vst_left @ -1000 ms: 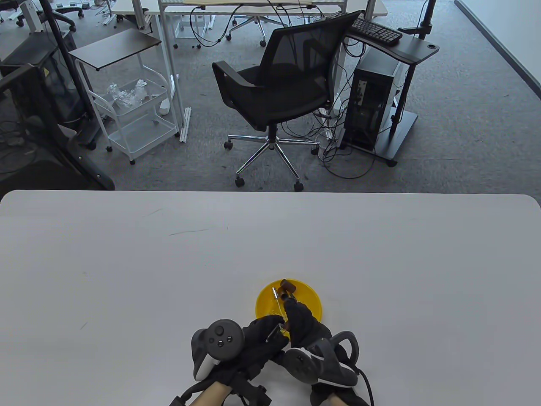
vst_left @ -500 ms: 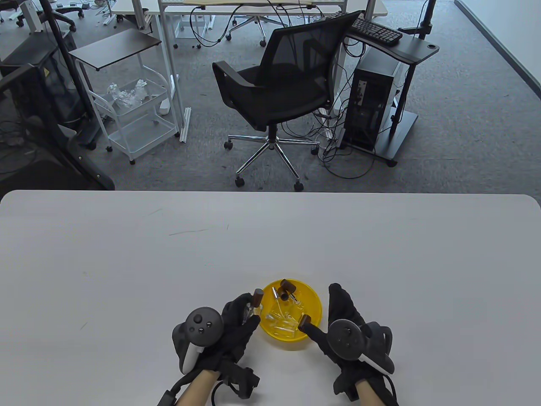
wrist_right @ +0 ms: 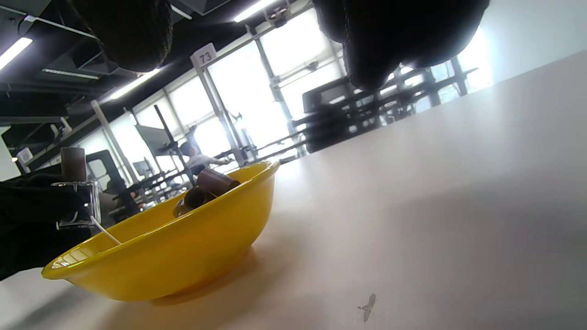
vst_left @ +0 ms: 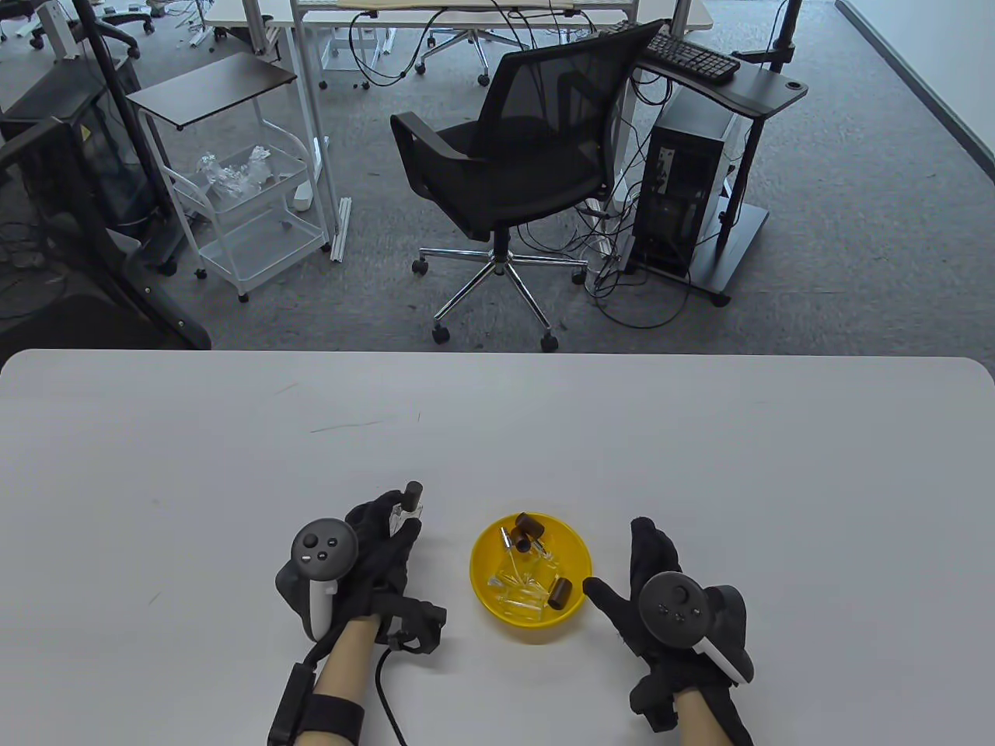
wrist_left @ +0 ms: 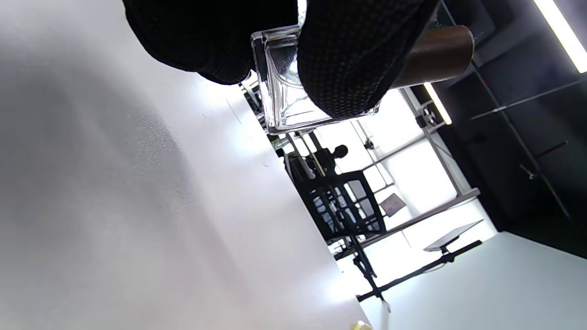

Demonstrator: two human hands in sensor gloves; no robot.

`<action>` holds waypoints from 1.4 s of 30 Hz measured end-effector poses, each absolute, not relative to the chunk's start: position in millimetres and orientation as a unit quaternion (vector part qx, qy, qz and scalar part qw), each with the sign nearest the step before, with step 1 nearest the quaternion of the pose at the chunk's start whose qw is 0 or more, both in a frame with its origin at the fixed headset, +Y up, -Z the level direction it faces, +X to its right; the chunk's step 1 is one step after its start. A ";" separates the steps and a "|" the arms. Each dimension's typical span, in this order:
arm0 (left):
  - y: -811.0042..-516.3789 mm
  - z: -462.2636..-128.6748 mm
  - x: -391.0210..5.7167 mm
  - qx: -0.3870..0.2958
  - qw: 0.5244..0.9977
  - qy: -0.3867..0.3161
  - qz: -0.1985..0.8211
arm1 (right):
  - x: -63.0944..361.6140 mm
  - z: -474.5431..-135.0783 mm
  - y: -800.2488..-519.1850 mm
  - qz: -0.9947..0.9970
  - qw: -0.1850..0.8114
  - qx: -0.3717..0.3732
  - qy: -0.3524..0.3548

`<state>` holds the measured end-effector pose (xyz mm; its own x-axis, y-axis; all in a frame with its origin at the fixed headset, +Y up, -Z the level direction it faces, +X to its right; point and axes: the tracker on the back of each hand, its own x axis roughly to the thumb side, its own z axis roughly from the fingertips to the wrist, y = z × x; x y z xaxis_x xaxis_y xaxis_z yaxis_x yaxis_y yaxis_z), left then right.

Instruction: Assemble perfume bottles from components

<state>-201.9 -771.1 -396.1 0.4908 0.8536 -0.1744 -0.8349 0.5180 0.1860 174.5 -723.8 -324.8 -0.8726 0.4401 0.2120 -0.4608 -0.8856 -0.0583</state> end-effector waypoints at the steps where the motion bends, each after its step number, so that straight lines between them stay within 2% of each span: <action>1: -772.1 -399.6 -202.8 0.035 0.864 0.126 0.486 | 175.2 -324.9 -724.1 0.965 0.237 0.095 -0.054; 8: -782.3 -422.2 -207.1 -0.019 0.886 0.185 0.425 | 178.7 -324.9 -723.4 0.963 0.246 0.090 -0.060; 19: -782.8 -439.9 -188.4 -0.055 0.928 0.195 0.314 | 179.6 -324.4 -724.4 0.964 0.248 0.084 -0.050; 33: -782.5 -439.2 -187.2 -0.069 0.925 0.191 0.321 | 179.6 -325.1 -724.2 0.963 0.252 0.084 -0.046; 42: -775.3 -423.3 -191.5 -0.039 0.936 0.164 0.309 | 178.0 -324.9 -723.5 0.965 0.243 0.087 -0.048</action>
